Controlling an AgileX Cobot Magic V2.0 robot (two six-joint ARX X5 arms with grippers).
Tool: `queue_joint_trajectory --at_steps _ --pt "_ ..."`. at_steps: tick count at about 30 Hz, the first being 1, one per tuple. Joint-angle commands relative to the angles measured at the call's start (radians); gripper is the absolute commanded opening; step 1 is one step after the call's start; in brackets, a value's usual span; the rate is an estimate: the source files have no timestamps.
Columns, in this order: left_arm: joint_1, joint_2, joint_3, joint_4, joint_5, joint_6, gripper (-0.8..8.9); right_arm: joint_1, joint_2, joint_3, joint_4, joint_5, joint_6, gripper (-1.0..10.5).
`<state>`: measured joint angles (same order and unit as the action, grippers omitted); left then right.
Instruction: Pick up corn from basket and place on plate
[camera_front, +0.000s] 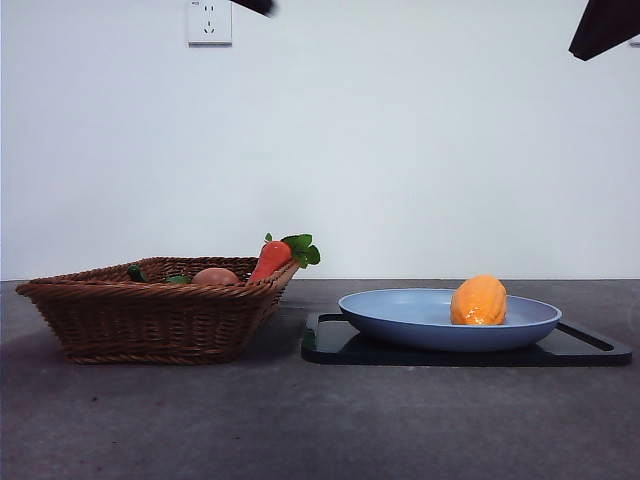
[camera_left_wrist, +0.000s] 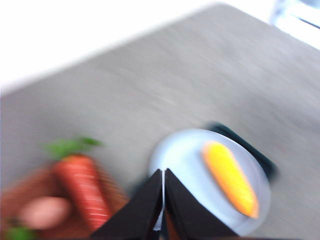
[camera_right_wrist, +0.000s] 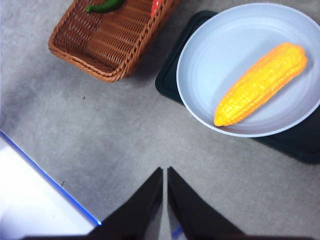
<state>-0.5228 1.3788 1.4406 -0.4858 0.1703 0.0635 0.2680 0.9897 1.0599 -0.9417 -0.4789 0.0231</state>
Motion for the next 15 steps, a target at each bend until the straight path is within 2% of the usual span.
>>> queue_joint_trajectory --at_steps 1,5,9,15 --pt "0.077 -0.085 0.0 0.016 0.002 0.05 0.08 0.003 0.008 0.014 0.029 -0.002 -0.005 0.0" --pt "0.241 -0.248 -0.116 0.093 0.002 0.054 0.08 0.002 0.008 0.014 0.051 -0.001 -0.005 0.0" --pt "0.383 -0.402 -0.307 0.232 0.002 0.051 0.08 0.003 0.008 0.014 0.076 -0.001 -0.005 0.0" --pt "0.518 -0.604 -0.636 0.425 0.002 0.052 0.08 0.003 0.008 0.014 0.106 -0.001 -0.005 0.0"
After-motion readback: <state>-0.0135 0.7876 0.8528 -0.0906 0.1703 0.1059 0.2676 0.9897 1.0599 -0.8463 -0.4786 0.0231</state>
